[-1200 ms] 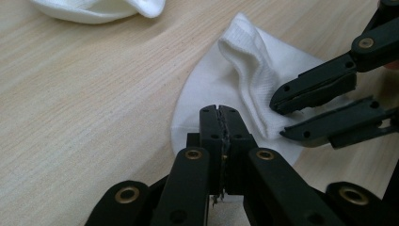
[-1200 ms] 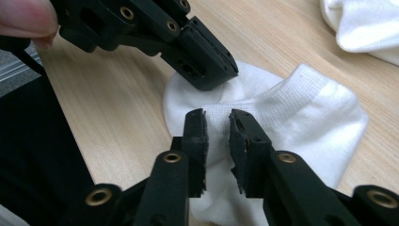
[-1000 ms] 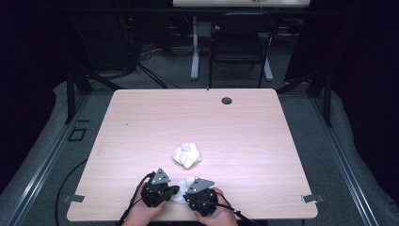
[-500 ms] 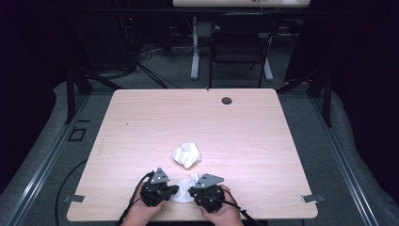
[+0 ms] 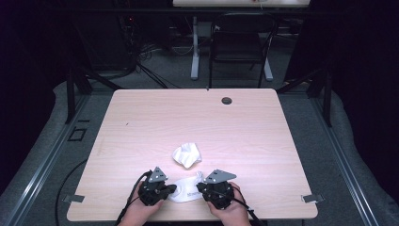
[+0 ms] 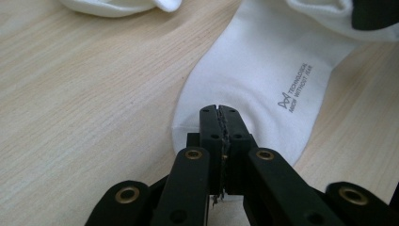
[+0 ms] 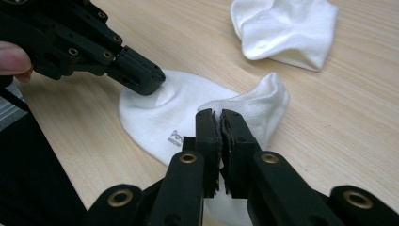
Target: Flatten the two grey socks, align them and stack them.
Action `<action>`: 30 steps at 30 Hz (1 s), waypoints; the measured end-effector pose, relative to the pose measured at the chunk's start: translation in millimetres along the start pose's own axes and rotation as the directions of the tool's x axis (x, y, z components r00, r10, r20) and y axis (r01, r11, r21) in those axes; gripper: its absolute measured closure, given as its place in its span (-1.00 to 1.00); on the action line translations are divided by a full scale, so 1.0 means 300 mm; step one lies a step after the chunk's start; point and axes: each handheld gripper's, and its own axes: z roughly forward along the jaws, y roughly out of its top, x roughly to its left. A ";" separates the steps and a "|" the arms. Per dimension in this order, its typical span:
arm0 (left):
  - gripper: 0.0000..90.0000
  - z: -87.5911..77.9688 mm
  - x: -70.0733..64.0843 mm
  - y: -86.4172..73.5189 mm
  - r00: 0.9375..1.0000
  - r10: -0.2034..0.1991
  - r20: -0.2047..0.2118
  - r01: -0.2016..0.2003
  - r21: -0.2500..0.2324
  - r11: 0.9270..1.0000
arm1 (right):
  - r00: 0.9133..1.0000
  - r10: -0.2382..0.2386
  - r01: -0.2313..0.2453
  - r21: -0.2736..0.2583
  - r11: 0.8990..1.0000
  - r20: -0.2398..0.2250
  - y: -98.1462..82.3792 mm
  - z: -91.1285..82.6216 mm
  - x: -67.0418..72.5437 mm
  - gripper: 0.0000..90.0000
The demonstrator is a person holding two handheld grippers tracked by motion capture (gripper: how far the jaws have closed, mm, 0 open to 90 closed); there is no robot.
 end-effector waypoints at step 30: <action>1.00 -0.027 0.038 -0.010 1.000 -0.021 -0.021 0.022 0.024 0.999 | 0.984 0.168 -0.172 0.059 0.983 0.066 -0.038 -0.076 -0.143 0.91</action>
